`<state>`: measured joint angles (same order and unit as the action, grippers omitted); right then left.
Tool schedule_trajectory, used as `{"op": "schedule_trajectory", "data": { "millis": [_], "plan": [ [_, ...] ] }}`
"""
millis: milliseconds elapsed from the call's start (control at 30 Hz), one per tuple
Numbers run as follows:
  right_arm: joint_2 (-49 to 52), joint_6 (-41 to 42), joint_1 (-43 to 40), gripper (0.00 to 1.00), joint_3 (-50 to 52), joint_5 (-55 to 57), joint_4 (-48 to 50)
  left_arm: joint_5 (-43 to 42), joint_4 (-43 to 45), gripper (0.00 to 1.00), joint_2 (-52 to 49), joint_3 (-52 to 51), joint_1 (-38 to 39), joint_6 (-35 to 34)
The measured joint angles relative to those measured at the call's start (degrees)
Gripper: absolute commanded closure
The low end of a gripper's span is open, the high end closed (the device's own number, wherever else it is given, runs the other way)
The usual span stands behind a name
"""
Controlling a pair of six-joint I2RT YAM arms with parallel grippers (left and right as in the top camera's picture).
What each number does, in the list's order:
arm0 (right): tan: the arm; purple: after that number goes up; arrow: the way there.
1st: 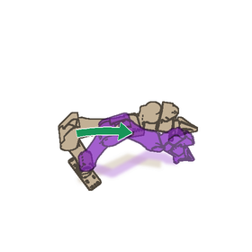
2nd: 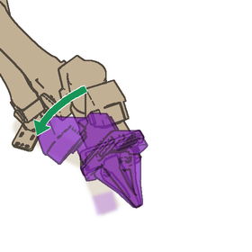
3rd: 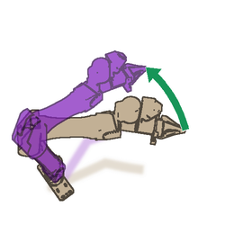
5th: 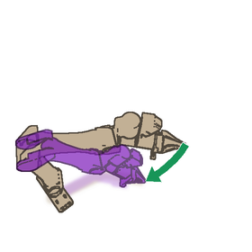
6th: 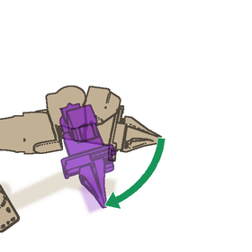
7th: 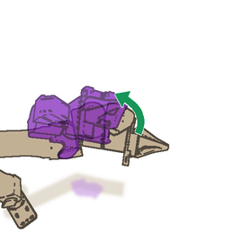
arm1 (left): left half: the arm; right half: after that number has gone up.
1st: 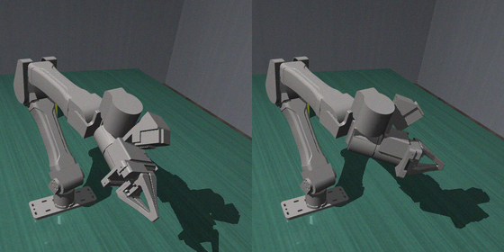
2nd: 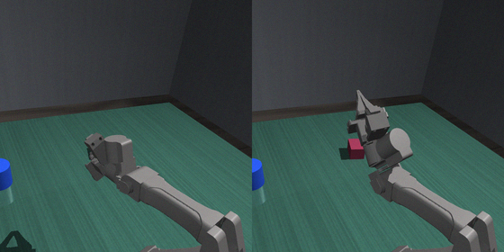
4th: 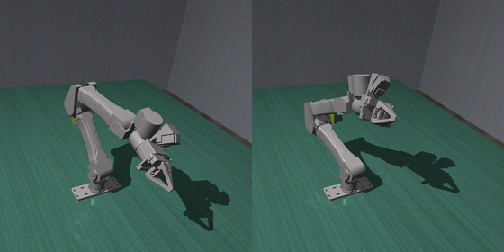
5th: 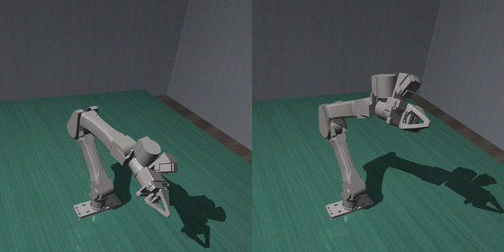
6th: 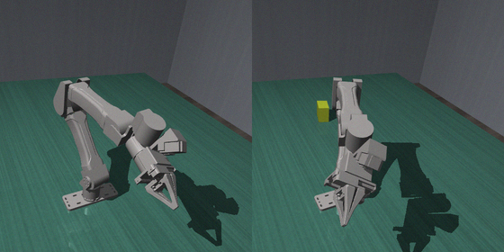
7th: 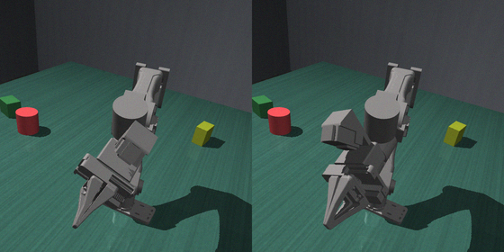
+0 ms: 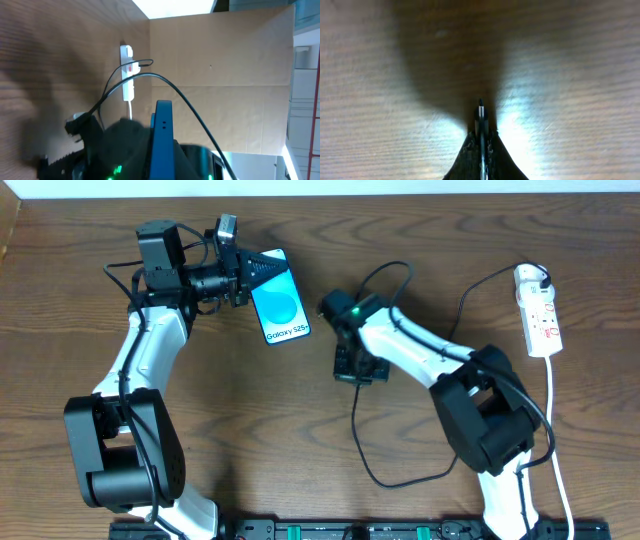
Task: Plug charger to phone and switch on socket
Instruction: 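Lower the right gripper and close it on the USB-C plug, then lift the plug and carry it toward the phone's bottom port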
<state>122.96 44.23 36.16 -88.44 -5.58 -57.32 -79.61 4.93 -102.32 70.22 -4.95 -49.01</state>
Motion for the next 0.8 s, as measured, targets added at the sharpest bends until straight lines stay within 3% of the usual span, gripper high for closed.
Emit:
{"op": "schedule_trajectory", "data": {
  "millis": [167, 400, 567, 800],
  "plan": [
    [0.0, -8.8, -5.2, 0.99, 0.0, -10.3, 2.6, 0.0, 0.0, 0.93, 0.0, 0.0, 0.0, 0.0],
    [0.0, -29.6, -11.8, 0.99, 0.0, -36.2, 8.1, 0.3, 0.0, 0.93, 0.0, 0.0, 0.0, 0.0],
    [0.0, -40.2, -13.1, 0.99, 0.0, -52.1, 11.0, 1.9, 1.0, 0.93, 0.0, 0.0, 0.0, -0.2],
    [0.0, -47.1, -13.2, 0.99, 0.0, -71.6, 18.7, 3.2, 12.9, 0.93, 0.0, -0.2, 0.0, -5.8]
  ]
}}
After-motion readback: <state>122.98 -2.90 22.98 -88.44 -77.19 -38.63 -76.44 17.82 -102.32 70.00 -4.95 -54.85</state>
